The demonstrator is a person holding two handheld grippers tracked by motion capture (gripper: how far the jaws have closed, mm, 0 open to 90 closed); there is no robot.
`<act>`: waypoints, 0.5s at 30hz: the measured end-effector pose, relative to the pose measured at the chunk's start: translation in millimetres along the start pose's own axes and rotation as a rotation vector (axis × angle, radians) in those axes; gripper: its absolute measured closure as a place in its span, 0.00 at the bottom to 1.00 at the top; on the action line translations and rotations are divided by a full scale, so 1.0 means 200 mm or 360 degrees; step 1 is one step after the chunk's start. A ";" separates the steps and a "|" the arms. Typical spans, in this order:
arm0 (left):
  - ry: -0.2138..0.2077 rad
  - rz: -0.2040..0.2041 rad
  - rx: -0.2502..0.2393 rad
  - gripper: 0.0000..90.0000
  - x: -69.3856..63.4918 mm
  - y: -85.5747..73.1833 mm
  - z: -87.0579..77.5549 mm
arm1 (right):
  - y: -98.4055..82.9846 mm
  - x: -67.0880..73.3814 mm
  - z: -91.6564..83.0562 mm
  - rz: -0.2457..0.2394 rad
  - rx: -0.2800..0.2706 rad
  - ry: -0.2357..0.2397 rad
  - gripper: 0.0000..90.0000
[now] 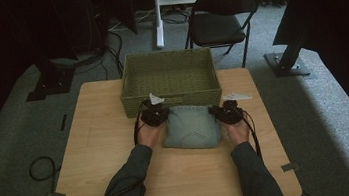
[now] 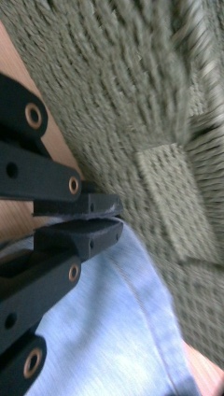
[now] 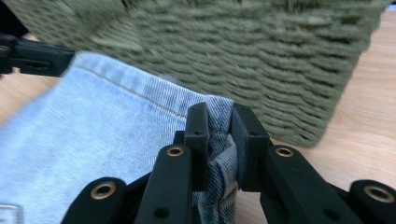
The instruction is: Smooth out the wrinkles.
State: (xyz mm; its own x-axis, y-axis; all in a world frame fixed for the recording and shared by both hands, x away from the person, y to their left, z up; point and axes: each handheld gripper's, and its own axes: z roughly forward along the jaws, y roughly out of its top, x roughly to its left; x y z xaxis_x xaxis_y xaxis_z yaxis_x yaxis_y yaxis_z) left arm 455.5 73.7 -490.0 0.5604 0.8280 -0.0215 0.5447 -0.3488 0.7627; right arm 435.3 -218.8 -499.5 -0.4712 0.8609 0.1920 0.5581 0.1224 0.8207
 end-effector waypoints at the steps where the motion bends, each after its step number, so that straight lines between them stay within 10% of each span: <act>1: -0.0002 0.0008 0.0010 0.94 -0.01 -0.01 0.01 | -0.01 0.00 0.01 -0.0019 0.0018 -0.0031 0.87; 6: 0.0031 0.0021 0.0039 0.92 -0.01 -0.03 0.04 | -0.04 0.00 0.06 -0.0044 0.0115 -0.0071 0.84; 9: 0.0052 -0.0016 0.0037 0.82 0.01 -0.03 0.03 | -0.05 0.00 0.10 -0.0105 0.0245 -0.0259 0.75; 15: 0.0049 -0.0008 -0.0036 0.73 0.04 -0.03 -0.06 | -0.02 0.00 -0.04 -0.0110 0.0105 -0.0195 0.69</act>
State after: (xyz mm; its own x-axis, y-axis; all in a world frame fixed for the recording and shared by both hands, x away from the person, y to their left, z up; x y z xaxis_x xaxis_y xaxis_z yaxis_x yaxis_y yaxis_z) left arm 449.7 87.6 -486.4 0.5382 0.8428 -0.0060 0.5329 -0.3347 0.7772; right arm 427.8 -224.1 -498.1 -0.4258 0.9024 0.0658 0.5727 0.2125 0.7918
